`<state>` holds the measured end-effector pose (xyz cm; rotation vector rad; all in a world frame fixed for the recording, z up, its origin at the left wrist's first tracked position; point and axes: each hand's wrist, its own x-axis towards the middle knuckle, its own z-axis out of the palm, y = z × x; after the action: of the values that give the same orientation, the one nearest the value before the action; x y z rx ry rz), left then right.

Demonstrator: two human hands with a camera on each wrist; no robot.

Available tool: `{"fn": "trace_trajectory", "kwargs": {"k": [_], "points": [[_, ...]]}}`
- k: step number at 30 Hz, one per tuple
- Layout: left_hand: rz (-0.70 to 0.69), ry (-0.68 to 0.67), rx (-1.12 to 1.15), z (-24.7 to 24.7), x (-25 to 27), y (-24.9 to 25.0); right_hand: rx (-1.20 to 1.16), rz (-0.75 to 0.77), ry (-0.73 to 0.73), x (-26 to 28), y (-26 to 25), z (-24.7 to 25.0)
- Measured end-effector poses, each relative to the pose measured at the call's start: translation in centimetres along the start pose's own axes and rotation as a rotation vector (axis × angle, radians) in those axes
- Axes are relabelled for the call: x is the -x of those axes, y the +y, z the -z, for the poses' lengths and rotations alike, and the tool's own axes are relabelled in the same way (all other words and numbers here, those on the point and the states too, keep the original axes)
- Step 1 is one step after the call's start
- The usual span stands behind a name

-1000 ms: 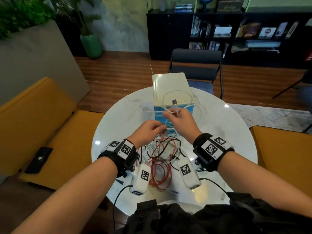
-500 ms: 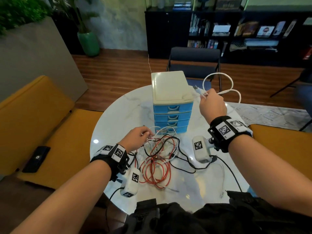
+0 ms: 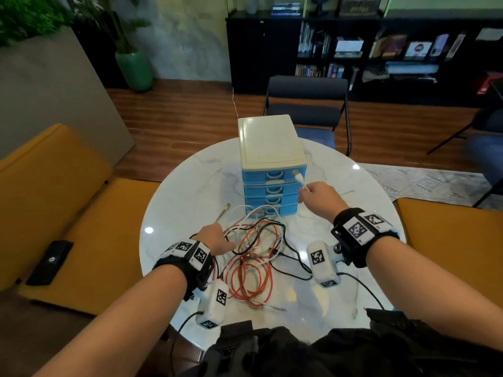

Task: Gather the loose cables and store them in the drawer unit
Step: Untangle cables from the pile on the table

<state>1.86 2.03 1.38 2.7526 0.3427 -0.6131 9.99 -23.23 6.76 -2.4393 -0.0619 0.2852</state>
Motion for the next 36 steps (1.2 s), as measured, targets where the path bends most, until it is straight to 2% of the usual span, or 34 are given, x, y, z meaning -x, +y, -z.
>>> {"fn": "trace_trajectory", "kwargs": {"k": [2, 5, 7, 10, 11, 14, 15, 17, 20, 23, 26, 29, 31, 33, 36], "points": [[0.025, 0.021, 0.008, -0.4, 0.0, 0.2, -0.052, 0.067, -0.077, 0.4, -0.7, -0.9], [0.150, 0.054, 0.072, -0.5, -0.2, 0.4, -0.102, 0.154, -0.169, 1.3, -2.1, -1.9], [0.161, 0.031, 0.024, -0.2, -0.1, 0.4, -0.103, 0.205, -0.210, 1.9, -2.9, -2.5], [0.017, -0.007, 0.055, 0.5, -0.2, 0.4, -0.101, 0.284, -0.259, 2.5, -3.8, -3.1], [-0.060, -0.019, 0.153, 0.8, -0.2, 0.5, -0.105, 0.316, -0.259, 2.5, -3.9, -3.3], [-0.265, -0.119, 0.652, 2.2, 0.6, 2.5, -0.156, 0.399, -0.261, 2.8, -4.6, -3.8], [-0.319, -0.132, 0.760, 2.8, 1.0, 3.4, -0.156, 0.423, -0.273, 2.9, -4.8, -4.0], [-0.389, -0.117, 0.837, 4.0, 1.6, 4.8, -0.131, 0.457, -0.287, 2.9, -5.0, -4.1], [-0.415, -0.202, 0.825, 5.0, 2.0, 5.4, -0.060, 0.467, -0.250, 2.6, -4.9, -3.8], [-0.411, -0.253, 0.715, 4.9, 1.9, 3.7, -0.009, 0.414, -0.125, 1.9, -4.2, -2.7], [-0.394, -0.169, 0.543, 4.5, 1.4, 0.8, 0.079, 0.318, 0.058, 0.9, -2.6, -1.2], [-0.306, -0.104, 0.500, 4.4, 1.0, -1.5, 0.164, 0.228, 0.178, 0.0, -1.3, -0.5], [-0.248, -0.113, 0.479, 4.6, 0.9, -2.3, 0.177, 0.164, 0.238, -0.4, -0.8, -0.6], [-0.217, -0.094, 0.506, 4.7, 0.9, -2.5, 0.160, 0.142, 0.212, -0.8, -0.6, -0.7], [-0.270, 0.145, 0.378, 5.1, 0.7, -1.6, 0.197, 0.204, 0.140, -0.7, -1.2, -1.0]]}}
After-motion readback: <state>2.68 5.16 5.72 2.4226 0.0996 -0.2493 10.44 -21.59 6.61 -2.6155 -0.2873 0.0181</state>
